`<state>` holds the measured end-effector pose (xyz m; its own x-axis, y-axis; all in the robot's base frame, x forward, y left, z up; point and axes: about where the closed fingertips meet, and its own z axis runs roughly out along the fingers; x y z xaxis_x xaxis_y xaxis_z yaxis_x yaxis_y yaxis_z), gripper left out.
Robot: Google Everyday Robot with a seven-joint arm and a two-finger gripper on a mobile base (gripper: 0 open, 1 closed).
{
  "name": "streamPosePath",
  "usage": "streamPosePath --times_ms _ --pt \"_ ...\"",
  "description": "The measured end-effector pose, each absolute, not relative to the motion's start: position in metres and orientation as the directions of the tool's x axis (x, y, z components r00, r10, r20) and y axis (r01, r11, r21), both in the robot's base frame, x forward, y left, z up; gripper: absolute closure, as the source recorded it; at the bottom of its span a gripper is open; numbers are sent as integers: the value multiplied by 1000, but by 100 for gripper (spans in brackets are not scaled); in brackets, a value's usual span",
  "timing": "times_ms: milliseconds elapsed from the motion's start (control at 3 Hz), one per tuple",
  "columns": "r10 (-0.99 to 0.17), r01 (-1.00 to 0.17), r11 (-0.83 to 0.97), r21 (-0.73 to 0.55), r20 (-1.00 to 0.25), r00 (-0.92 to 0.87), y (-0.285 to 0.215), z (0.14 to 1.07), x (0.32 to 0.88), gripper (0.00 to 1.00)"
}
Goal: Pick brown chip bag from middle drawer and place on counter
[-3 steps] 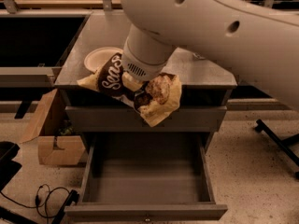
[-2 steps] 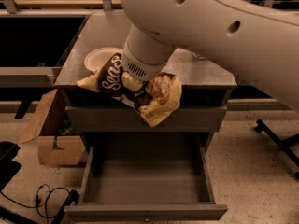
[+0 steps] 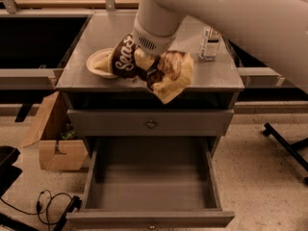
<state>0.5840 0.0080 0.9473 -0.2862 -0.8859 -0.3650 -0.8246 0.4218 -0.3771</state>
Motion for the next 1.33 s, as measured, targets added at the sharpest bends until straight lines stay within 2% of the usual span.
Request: streamPosePath --times_ms 333,667,1000,1333 --pt "-932 -835 357 -420 -225 -286 -10 947 648 100" --pt "-964 -807 265 -527 -131 -230 6 969 733 100" --pt "-964 -728 264 -632 -160 -212 22 1020 778 100" --pt "-944 -628 330 -705 -269 -194 28 1065 816 100"
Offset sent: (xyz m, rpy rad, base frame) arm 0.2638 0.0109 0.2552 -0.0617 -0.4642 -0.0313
